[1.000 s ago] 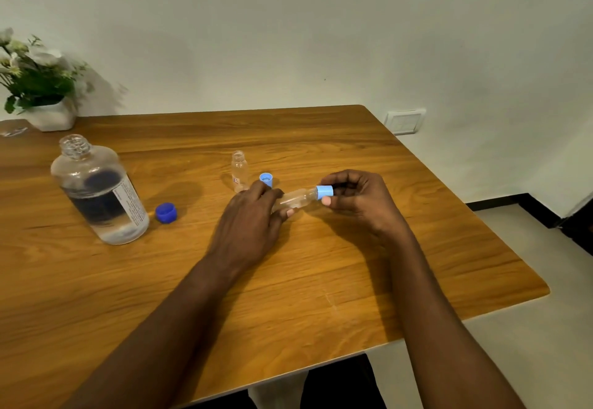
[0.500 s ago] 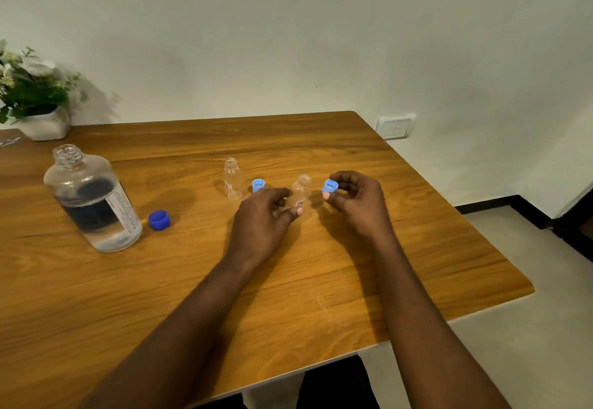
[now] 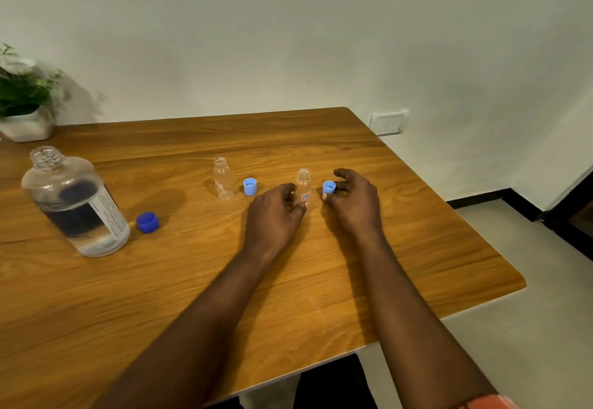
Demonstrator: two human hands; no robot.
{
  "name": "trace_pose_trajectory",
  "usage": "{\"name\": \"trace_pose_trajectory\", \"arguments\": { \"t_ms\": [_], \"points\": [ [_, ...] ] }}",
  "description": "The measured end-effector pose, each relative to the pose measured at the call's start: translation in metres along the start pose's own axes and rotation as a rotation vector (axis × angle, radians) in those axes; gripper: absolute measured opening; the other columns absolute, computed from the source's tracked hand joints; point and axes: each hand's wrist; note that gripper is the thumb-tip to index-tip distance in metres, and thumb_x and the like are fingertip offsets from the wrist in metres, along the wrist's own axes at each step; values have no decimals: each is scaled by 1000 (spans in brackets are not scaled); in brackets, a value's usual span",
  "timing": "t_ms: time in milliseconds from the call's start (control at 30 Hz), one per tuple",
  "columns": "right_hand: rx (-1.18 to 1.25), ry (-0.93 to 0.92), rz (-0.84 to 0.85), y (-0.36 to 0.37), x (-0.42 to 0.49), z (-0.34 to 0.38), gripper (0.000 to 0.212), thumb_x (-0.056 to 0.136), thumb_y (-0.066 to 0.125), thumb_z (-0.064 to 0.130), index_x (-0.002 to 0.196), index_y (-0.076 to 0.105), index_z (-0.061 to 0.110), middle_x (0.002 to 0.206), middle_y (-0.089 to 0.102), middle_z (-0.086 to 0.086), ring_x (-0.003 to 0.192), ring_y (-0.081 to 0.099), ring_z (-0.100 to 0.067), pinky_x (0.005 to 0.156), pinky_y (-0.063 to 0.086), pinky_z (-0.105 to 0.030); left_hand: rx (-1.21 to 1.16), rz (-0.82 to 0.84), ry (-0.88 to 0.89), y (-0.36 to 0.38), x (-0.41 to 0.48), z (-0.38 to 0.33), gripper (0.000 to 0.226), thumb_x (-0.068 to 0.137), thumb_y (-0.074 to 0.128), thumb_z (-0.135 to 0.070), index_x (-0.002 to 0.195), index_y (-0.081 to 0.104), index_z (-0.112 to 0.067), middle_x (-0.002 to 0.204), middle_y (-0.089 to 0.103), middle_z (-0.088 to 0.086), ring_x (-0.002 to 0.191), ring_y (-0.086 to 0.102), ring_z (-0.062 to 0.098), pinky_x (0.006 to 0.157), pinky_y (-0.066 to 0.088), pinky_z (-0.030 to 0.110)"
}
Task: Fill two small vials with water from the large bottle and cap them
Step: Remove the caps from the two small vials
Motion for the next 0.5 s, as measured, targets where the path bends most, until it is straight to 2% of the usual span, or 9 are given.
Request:
{"name": "trace_pose_trajectory", "arguments": {
  "t_ms": [133,233,300,400,500],
  "points": [
    [-22,15,16,-1,-2,0,67,80,79,14,141,51,15,131,66,-8,118,63,-18,101,51,-35,20,-2,20,-1,-1,0,40,81,73,-25,118,66,-16,105,72,4,97,67,17,83,53,35],
    [-19,29,35,-3,-4,0,75,78,80,15,145,46,14,137,61,-9,128,56,-22,106,48,-40,48,7,18,-3,-5,1,52,80,75,-24,128,59,-11,117,68,9,108,63,22,90,51,39],
    [-19,35,30,-5,-7,0,77,77,82,16,145,45,14,138,60,-8,128,55,-22,106,47,-36,72,7,15,-6,-8,3,56,80,75,-21,131,56,-10,123,65,10,114,60,23,95,48,39],
    [-6,34,-11,-7,-14,1,71,80,79,18,143,48,14,138,60,-7,128,55,-21,102,47,-34,77,-5,3,-11,-15,4,55,80,73,-17,132,55,-11,125,63,9,118,58,22,100,45,39],
    [29,26,-75,-9,-22,1,55,86,72,18,138,55,12,133,63,-6,122,58,-18,97,47,-29,72,-18,-6,-17,-23,6,52,82,71,-15,131,56,-11,125,63,8,119,57,22,101,44,39]
  ]
}}
Point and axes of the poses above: each hand's wrist, its own x-axis towards the middle knuckle, its own y-axis out of the palm, z = x × y
